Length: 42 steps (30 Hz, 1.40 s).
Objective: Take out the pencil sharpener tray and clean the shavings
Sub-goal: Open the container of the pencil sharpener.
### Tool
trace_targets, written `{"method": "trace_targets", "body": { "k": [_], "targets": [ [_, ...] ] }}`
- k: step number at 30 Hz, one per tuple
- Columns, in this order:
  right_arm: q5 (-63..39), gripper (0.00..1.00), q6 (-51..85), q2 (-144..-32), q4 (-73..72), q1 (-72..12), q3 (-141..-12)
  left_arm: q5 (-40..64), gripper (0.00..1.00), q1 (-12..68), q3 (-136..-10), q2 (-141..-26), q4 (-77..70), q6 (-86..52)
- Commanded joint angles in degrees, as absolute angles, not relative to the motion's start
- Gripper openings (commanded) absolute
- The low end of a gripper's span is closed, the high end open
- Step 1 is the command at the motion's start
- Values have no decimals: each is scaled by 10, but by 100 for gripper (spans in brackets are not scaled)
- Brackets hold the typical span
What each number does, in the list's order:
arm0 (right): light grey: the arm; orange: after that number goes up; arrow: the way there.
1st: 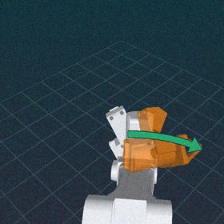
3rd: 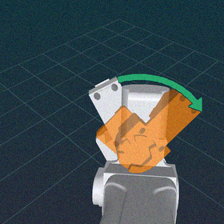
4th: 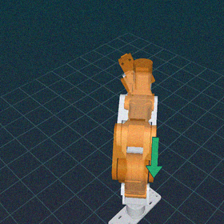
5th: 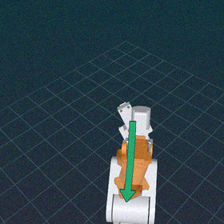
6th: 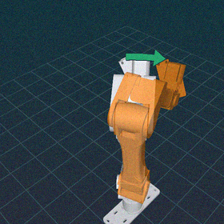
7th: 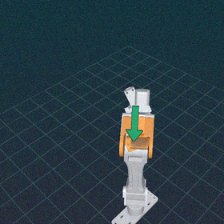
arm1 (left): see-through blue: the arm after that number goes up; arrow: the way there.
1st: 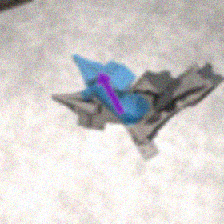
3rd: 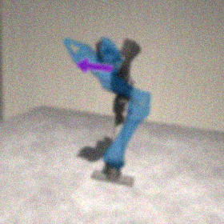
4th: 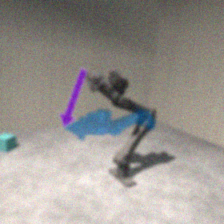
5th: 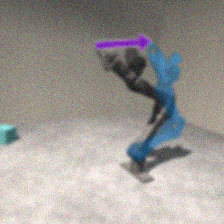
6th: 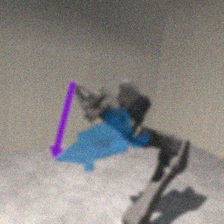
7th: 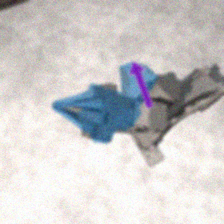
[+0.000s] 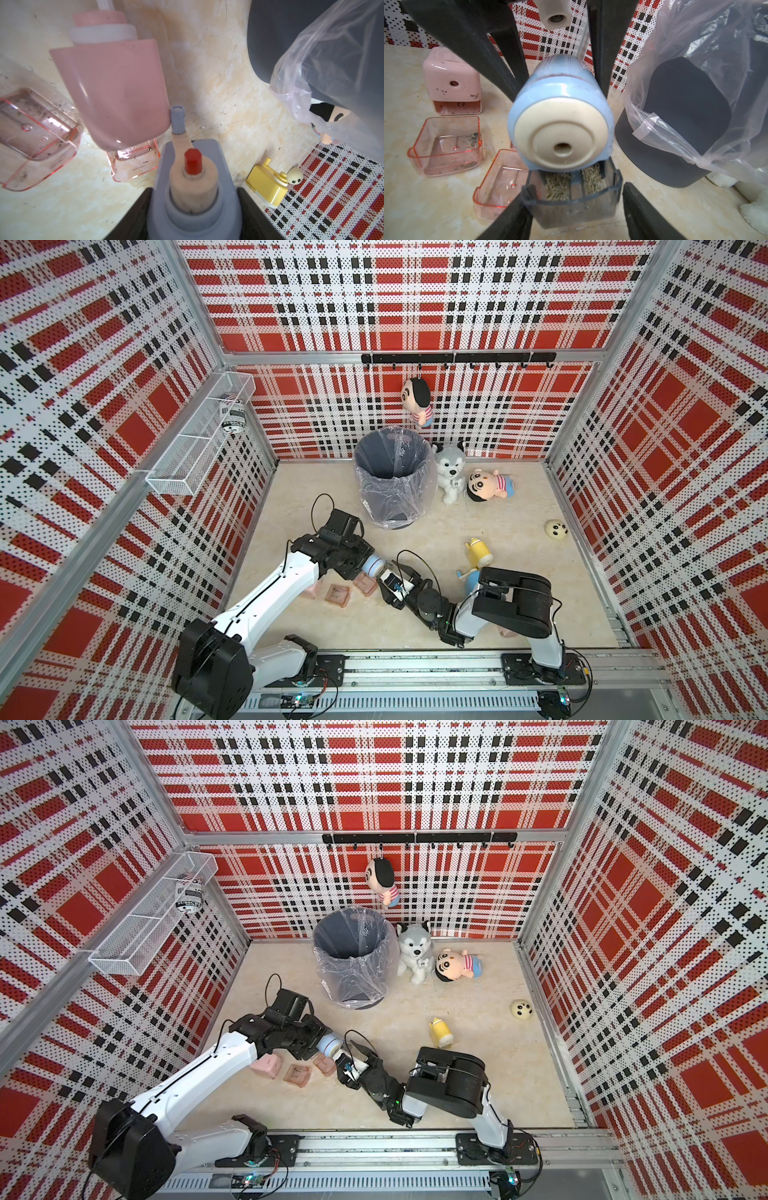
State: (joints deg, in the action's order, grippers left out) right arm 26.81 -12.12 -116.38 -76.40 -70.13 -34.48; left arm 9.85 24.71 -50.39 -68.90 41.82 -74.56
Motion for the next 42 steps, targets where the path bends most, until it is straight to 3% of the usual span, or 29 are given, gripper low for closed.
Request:
{"method": "trace_targets", "body": {
  "k": [1, 7, 17, 35, 42],
  "targets": [
    [267, 69, -114, -1177, -761, -703, -358, 98, 40, 241, -510, -676, 415, -744],
    [267, 69, -115, -1179, -760, -703, -359, 97, 40, 239, -510, -672, 415, -745],
    [267, 58, -119, -1168, -762, -705, -344, 93, 39, 235, -510, -675, 415, -746],
    [289, 54, -96, -1088, -760, -721, -265, 42, 39, 225, -564, -742, 415, -734],
    [292, 54, -82, -1064, -759, -722, -252, 30, 40, 259, -614, -800, 415, -737]
  ]
}}
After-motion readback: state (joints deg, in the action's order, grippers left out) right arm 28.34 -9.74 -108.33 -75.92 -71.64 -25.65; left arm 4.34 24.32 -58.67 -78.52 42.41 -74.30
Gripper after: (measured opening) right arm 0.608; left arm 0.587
